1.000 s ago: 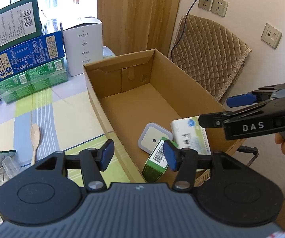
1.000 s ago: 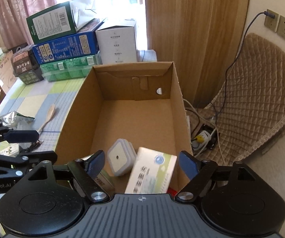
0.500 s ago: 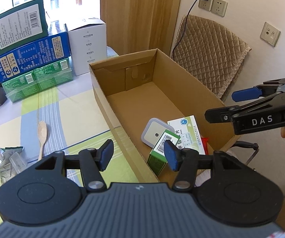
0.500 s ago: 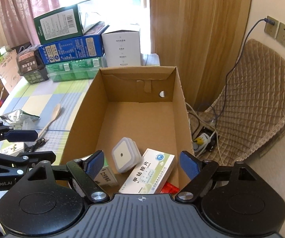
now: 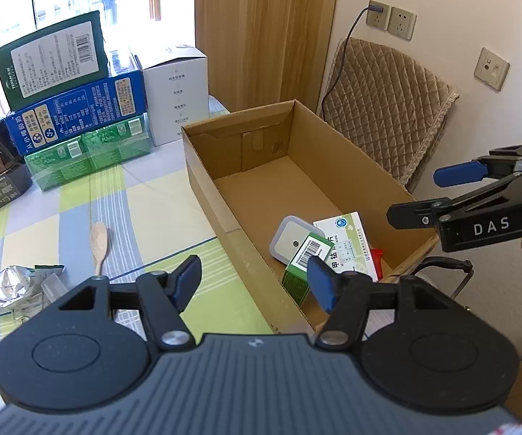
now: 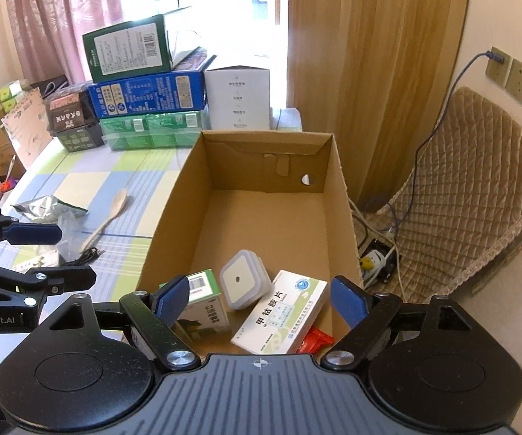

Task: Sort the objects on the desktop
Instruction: 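Carry both boxes to the cardboard box and release them inside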

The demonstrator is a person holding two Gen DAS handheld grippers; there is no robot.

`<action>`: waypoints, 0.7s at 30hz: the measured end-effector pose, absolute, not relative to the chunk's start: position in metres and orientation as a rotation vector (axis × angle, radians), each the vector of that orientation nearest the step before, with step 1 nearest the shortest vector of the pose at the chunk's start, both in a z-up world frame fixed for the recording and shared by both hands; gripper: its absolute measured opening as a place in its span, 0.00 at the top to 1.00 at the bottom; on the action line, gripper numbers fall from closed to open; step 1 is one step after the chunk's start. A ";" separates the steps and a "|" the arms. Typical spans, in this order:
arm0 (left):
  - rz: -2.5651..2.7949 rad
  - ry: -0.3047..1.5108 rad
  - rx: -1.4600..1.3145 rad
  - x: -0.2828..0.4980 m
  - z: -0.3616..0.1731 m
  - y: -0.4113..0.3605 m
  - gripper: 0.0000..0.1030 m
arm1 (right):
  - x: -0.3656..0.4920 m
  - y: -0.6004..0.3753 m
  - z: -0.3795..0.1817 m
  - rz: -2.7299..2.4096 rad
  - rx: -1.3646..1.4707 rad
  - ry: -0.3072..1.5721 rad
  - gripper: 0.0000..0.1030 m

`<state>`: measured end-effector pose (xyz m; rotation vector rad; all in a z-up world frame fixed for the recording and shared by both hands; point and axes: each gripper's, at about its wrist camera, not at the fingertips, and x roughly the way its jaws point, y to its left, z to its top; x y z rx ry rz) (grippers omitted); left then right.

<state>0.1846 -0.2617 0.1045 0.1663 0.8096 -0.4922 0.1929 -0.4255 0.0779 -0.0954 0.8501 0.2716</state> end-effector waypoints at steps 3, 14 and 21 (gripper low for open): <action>-0.492 0.806 0.168 0.181 0.108 -0.256 0.36 | 0.188 -0.421 0.083 0.278 -0.101 0.841 0.19; -0.470 0.776 0.160 0.164 0.122 -0.226 0.20 | 0.171 -0.394 0.095 0.312 -0.137 0.821 0.16; -0.447 0.768 0.151 0.157 0.127 -0.195 0.12 | 0.164 -0.371 0.098 0.347 -0.165 0.812 0.11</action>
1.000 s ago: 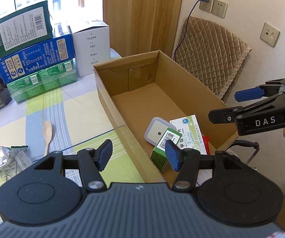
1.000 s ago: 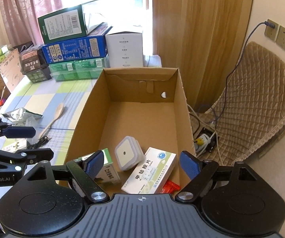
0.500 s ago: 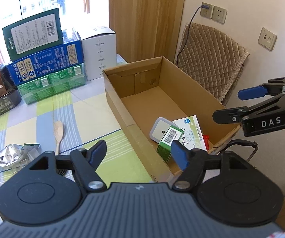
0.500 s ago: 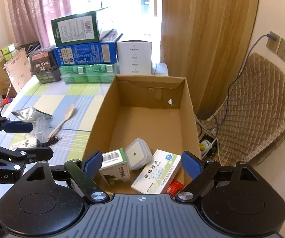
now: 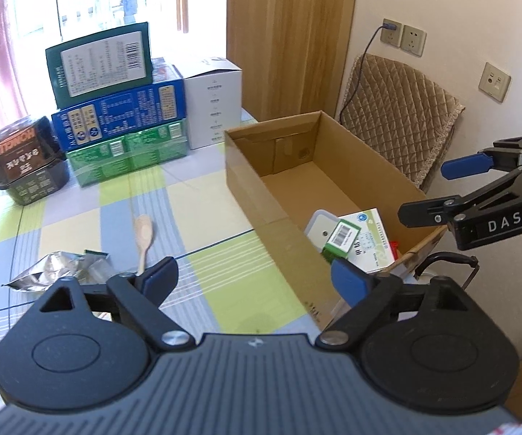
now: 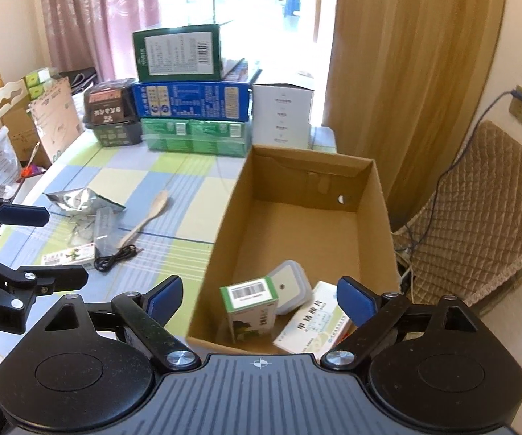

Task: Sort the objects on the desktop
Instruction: 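Move both tools back toward the remaining items on the table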

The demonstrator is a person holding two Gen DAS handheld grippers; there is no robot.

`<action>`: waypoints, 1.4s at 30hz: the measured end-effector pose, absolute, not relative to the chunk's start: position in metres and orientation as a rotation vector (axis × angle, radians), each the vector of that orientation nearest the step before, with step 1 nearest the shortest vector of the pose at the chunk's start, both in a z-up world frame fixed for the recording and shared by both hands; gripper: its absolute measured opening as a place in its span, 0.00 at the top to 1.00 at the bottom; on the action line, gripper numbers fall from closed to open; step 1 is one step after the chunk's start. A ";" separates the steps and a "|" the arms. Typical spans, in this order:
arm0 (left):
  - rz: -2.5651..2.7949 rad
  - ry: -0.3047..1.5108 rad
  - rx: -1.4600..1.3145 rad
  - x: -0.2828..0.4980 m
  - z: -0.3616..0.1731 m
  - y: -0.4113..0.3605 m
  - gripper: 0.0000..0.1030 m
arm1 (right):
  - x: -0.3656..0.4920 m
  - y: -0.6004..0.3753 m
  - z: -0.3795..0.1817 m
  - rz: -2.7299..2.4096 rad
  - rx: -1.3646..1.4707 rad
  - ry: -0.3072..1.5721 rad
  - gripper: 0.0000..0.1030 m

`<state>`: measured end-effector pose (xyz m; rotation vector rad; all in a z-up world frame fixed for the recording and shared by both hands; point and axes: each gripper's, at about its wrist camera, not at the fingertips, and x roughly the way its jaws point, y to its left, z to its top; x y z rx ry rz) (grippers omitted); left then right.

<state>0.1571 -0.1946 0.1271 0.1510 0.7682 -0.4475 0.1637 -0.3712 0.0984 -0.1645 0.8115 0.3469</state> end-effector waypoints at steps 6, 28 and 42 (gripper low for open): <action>-0.411 0.772 0.149 0.153 0.126 -0.164 0.11 | 0.160 -0.350 0.100 0.376 -0.192 0.805 0.05; -0.267 0.808 0.193 0.146 0.119 -0.038 0.05 | 0.153 -0.273 0.089 0.524 -0.286 0.818 0.02; -0.346 0.872 0.282 0.139 0.074 -0.003 0.05 | 0.145 -0.212 0.054 0.743 -0.480 0.823 0.02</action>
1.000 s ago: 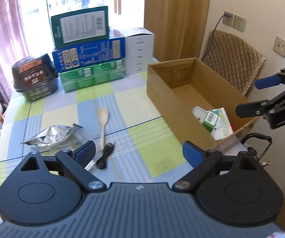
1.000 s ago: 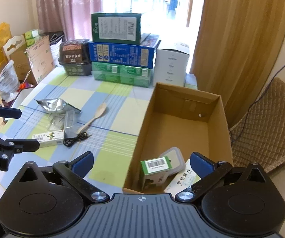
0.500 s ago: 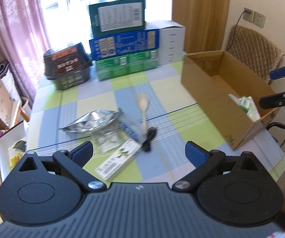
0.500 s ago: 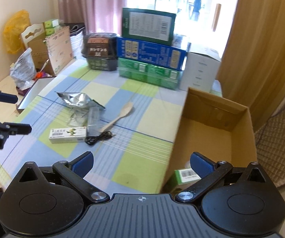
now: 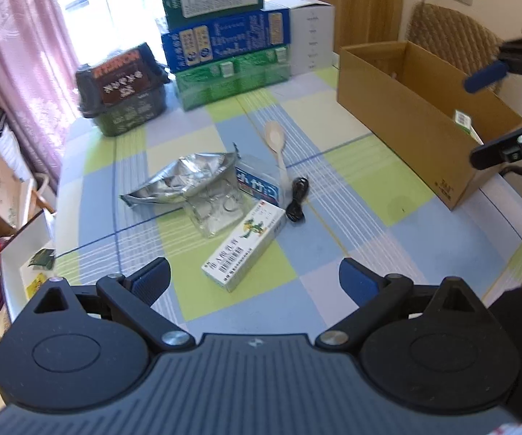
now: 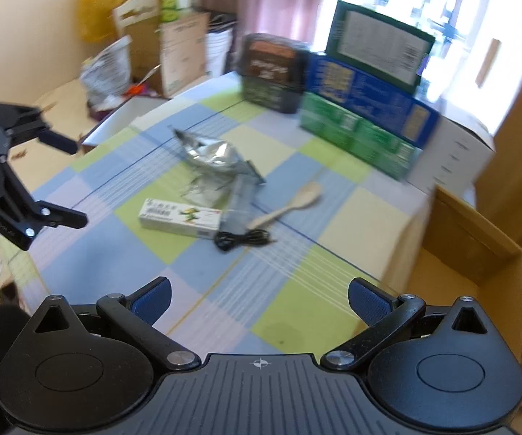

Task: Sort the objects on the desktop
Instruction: 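Move both tools back toward the remaining items on the table, then grasp the white ointment box with the left tool while the right tool grasps the black cable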

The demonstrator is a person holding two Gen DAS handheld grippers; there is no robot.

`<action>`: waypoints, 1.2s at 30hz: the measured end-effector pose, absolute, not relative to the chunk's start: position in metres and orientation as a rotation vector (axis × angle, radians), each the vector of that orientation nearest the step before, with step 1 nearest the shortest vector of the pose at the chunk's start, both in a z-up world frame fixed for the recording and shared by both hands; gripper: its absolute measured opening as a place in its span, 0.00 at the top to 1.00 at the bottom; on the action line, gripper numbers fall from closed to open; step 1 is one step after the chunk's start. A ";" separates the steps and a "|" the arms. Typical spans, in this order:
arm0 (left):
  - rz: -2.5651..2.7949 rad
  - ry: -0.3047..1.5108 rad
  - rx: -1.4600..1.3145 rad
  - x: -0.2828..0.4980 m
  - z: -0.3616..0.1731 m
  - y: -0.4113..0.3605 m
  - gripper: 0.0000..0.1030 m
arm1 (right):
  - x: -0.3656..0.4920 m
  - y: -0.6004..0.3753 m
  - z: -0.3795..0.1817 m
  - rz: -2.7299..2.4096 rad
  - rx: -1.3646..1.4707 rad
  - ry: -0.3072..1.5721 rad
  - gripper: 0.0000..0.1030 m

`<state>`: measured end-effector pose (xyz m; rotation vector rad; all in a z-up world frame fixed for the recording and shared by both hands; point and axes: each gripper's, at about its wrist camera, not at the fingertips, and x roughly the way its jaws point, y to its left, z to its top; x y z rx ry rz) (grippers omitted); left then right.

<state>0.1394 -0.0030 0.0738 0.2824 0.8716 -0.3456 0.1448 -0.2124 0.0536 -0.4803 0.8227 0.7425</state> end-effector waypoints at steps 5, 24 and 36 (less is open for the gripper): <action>-0.411 0.890 0.332 0.147 0.054 -0.003 0.05 | 0.146 -0.190 0.030 0.818 -0.567 0.826 0.02; -0.587 0.971 0.444 0.220 -0.014 0.015 0.12 | 0.218 -0.128 -0.057 1.048 -0.879 0.886 0.25; -0.684 1.007 0.478 0.253 -0.047 0.002 0.25 | 0.266 -0.103 -0.104 1.151 -1.012 0.901 0.34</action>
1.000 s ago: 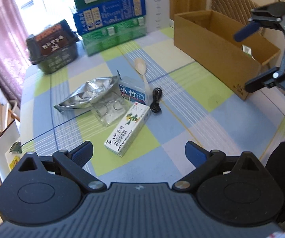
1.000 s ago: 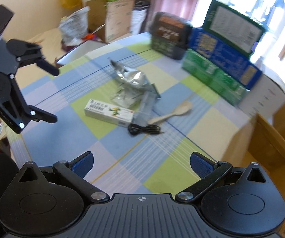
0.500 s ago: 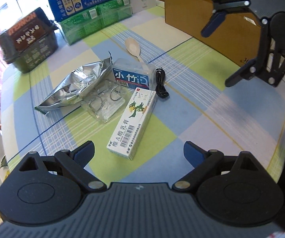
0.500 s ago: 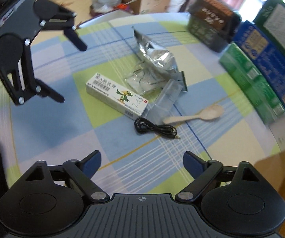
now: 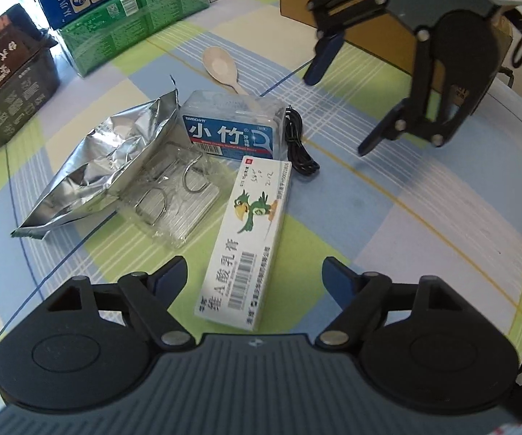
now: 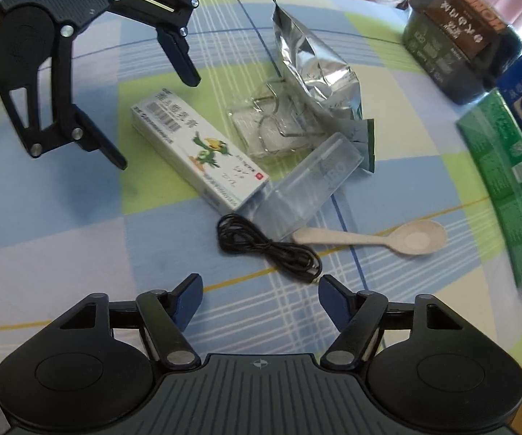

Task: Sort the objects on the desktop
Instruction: 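Grasp the white ointment box with the left tool while the right tool grasps the black cable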

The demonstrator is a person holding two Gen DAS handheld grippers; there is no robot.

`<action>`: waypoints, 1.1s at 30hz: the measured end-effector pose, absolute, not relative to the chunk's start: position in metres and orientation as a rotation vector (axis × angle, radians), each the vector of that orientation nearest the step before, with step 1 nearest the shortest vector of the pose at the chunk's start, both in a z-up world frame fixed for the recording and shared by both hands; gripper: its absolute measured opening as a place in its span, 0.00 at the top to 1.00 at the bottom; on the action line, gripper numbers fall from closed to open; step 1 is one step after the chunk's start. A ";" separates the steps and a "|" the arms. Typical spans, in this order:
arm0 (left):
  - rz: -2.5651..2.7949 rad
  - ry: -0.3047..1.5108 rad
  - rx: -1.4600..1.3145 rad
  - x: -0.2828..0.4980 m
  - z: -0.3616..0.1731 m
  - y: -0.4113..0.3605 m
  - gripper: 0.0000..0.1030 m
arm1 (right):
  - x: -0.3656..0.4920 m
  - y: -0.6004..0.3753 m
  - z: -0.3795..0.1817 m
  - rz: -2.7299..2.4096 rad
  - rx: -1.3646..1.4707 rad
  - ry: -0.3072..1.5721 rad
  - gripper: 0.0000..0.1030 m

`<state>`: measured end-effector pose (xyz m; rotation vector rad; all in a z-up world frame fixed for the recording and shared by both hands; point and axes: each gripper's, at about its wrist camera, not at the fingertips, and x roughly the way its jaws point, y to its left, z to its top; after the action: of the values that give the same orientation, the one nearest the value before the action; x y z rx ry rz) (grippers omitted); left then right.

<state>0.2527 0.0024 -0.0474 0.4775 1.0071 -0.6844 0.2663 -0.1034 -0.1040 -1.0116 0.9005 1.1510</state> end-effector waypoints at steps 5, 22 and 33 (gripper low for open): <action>-0.694 1.013 0.471 0.258 -0.056 0.003 0.37 | 0.277 -0.094 -0.118 1.188 -1.056 0.896 0.36; -0.700 1.033 0.434 0.257 -0.066 0.003 0.68 | 0.286 -0.084 -0.123 1.190 -0.990 0.997 0.71; -0.639 1.067 0.401 0.207 -0.059 -0.007 0.68 | 0.232 -0.122 -0.114 1.031 -0.752 1.244 0.87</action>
<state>0.2067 -0.0065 -0.0593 0.4008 1.0672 -0.6389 0.2317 -0.1223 -0.1135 -0.7519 1.2438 1.0311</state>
